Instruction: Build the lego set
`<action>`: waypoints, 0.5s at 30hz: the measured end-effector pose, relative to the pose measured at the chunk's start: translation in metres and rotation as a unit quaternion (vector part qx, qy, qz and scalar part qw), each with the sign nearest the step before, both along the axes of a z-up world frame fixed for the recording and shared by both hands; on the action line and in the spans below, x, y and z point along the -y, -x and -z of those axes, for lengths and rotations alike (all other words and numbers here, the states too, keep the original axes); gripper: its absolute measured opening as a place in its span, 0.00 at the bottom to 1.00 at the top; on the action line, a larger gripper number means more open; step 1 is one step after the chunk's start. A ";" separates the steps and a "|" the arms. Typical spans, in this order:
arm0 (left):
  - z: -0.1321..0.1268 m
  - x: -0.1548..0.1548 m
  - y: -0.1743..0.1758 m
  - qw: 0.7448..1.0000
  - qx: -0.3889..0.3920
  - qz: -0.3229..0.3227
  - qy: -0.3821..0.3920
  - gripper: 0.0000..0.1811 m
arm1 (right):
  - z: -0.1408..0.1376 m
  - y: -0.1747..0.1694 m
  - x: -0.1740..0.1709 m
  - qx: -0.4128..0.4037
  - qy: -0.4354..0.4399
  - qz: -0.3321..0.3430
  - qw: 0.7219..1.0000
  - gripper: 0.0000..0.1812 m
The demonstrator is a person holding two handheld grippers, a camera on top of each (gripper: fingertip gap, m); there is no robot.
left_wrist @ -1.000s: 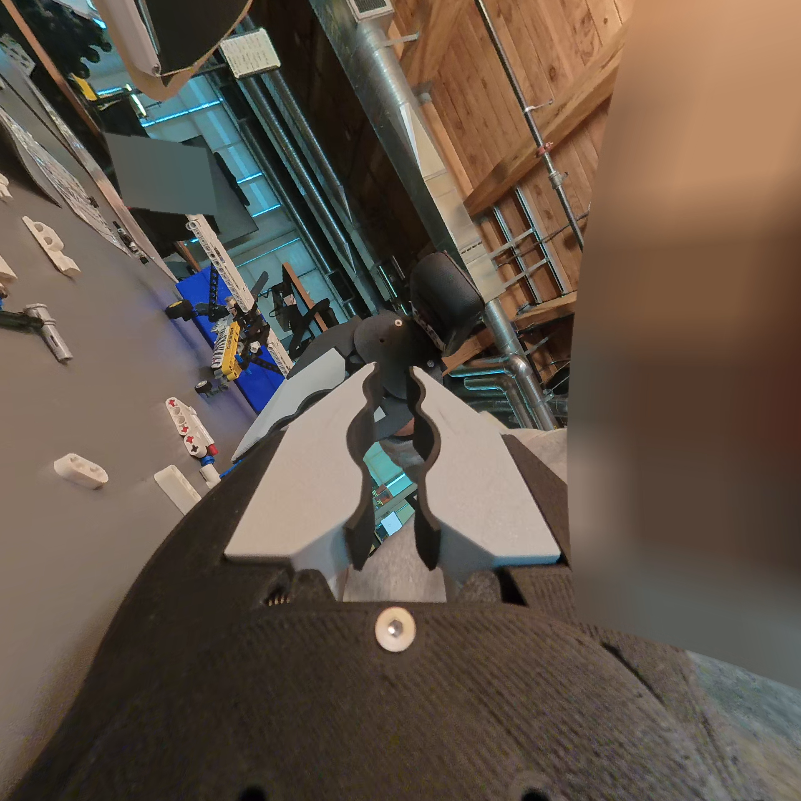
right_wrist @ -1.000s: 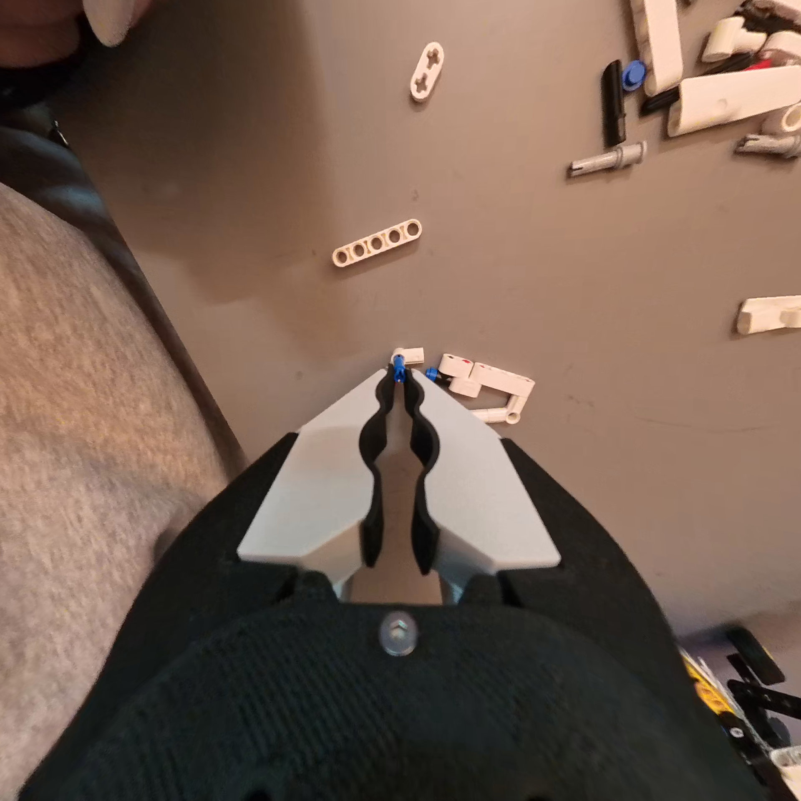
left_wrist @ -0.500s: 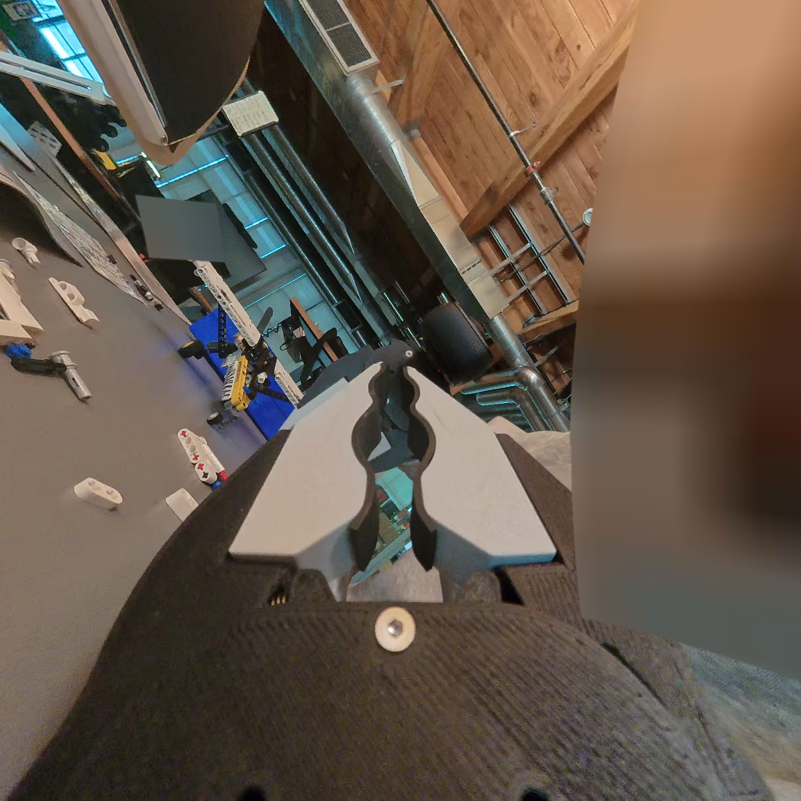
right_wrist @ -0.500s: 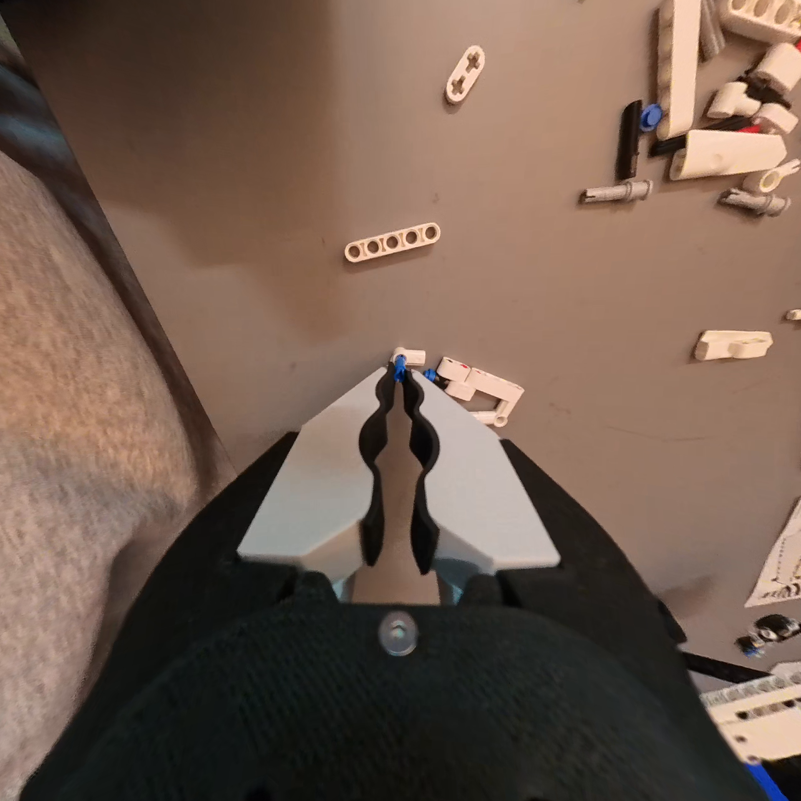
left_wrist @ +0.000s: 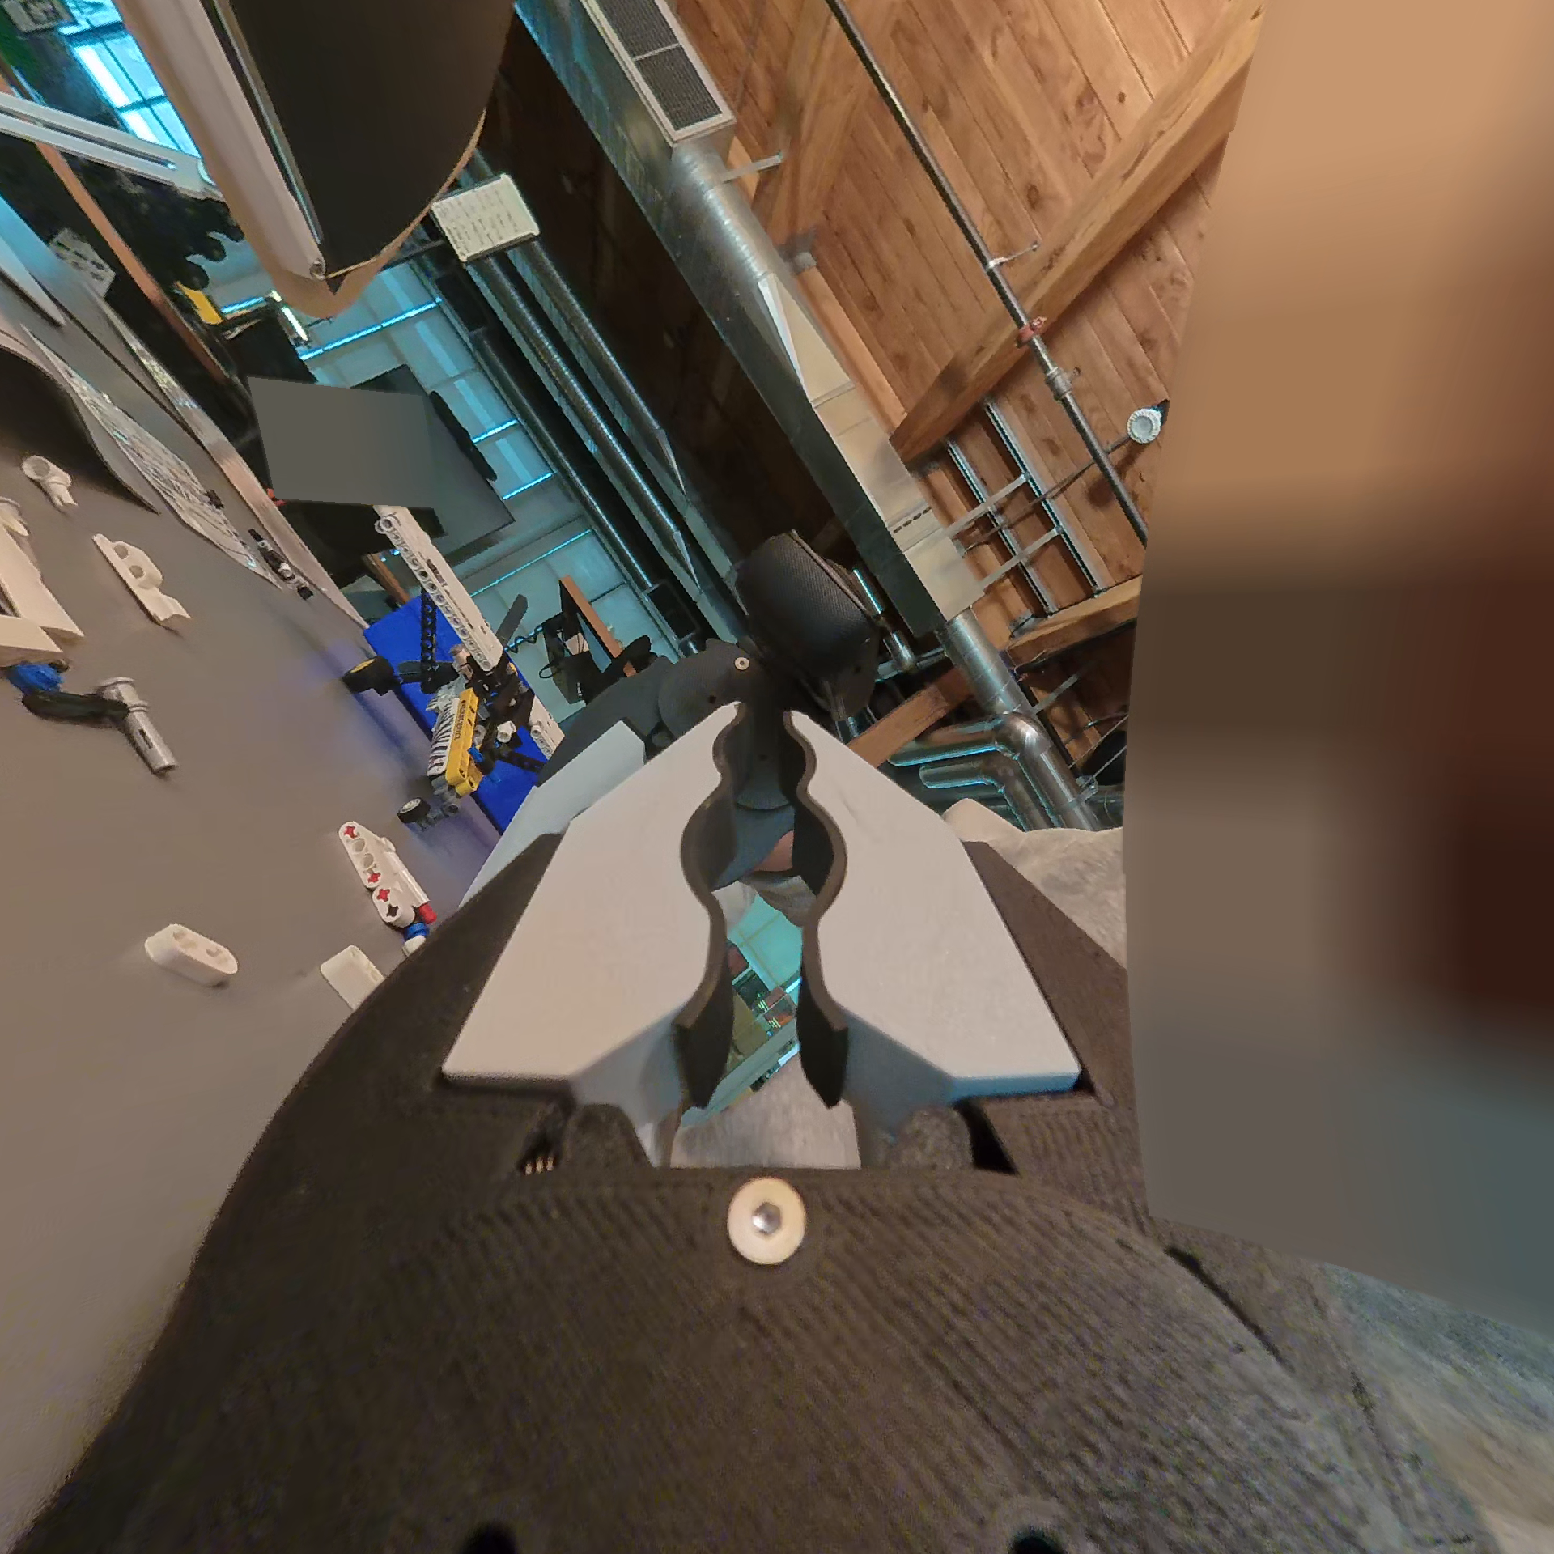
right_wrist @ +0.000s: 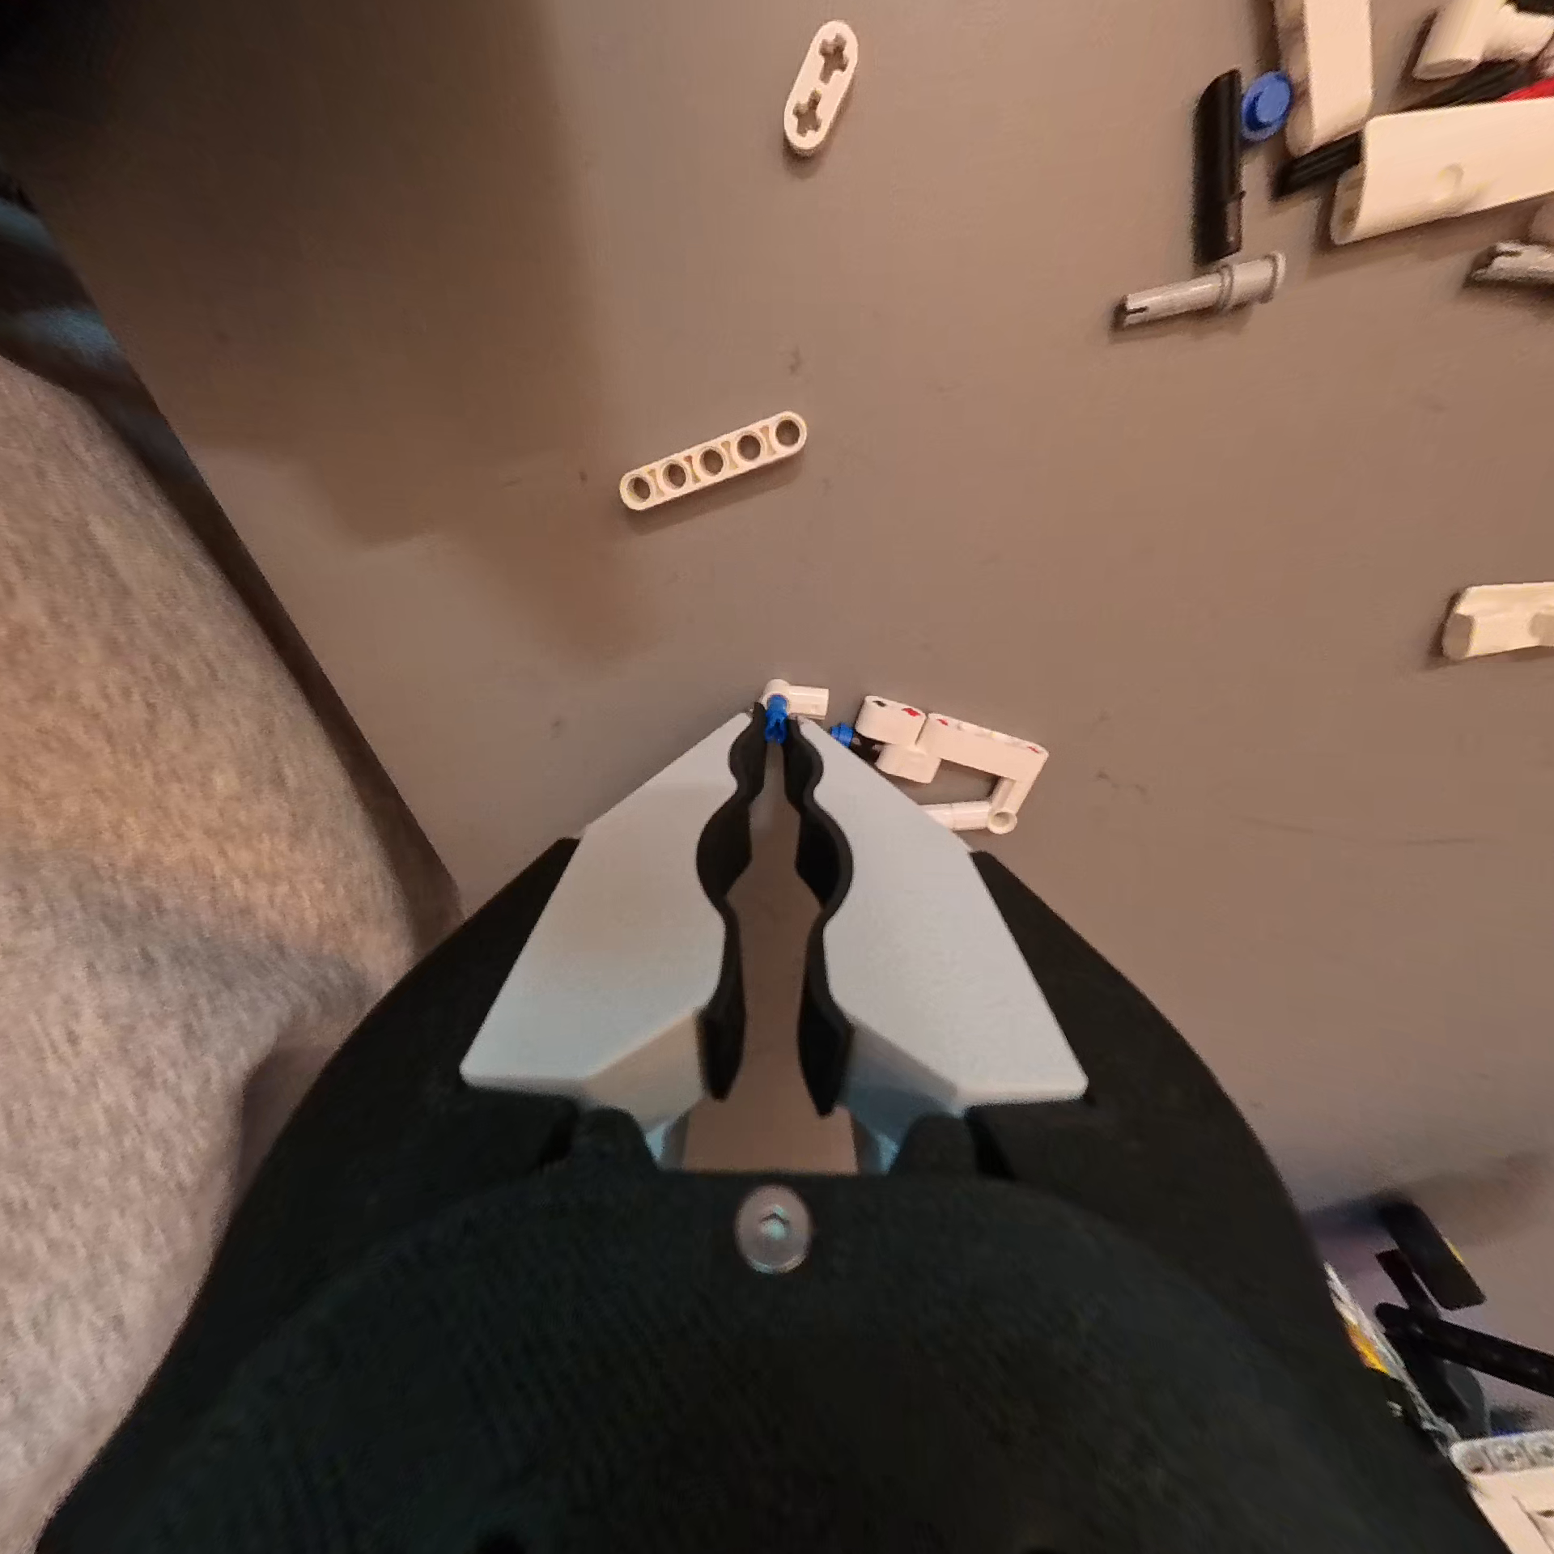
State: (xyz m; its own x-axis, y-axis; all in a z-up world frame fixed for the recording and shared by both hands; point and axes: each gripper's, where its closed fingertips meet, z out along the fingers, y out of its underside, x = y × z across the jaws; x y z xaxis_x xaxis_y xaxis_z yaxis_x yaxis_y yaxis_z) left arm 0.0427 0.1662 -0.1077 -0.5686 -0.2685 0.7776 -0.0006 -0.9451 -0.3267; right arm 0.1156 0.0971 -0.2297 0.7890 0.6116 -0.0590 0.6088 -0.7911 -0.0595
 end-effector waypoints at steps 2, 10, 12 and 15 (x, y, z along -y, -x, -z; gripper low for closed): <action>0.000 0.002 -0.001 1.000 -0.002 0.007 -0.001 0.03 | 0.000 0.000 0.000 0.001 -0.007 -0.007 1.000 0.02; 0.009 0.016 -0.013 0.997 -0.053 0.013 -0.049 0.15 | -0.036 0.014 -0.027 -0.060 -0.249 -0.045 0.966 0.02; 0.015 0.022 -0.019 0.993 -0.084 0.002 -0.082 0.19 | -0.059 0.020 -0.033 -0.113 -0.346 -0.034 0.931 0.02; 0.020 0.036 -0.027 0.981 -0.111 -0.009 -0.157 0.22 | -0.087 0.028 -0.028 -0.211 -0.447 -0.004 0.869 0.02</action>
